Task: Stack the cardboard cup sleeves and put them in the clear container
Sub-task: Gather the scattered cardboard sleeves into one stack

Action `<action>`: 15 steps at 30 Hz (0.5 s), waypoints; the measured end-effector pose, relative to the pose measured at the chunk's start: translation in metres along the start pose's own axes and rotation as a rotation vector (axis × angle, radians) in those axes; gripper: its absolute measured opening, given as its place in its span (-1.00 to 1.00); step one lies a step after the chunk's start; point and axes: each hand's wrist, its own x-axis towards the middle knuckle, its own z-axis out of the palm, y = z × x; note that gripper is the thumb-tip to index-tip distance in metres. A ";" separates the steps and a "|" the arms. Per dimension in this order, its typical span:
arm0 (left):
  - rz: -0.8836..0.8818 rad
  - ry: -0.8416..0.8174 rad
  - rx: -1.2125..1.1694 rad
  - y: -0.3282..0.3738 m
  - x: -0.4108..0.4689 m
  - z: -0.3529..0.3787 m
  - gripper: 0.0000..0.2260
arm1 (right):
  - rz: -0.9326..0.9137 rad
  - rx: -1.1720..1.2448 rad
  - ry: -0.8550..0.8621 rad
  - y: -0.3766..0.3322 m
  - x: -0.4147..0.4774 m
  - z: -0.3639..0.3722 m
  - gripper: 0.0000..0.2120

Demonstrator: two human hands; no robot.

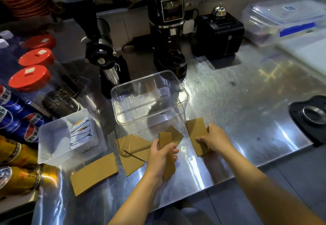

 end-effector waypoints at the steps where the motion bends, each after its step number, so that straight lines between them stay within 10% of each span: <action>1: -0.026 0.028 -0.058 0.001 0.000 0.001 -0.73 | -0.030 0.052 -0.015 0.001 0.001 -0.001 -0.76; 15: -0.220 -0.105 -0.447 0.007 -0.001 0.005 -0.83 | -0.322 0.686 -0.387 -0.032 -0.042 0.009 -0.91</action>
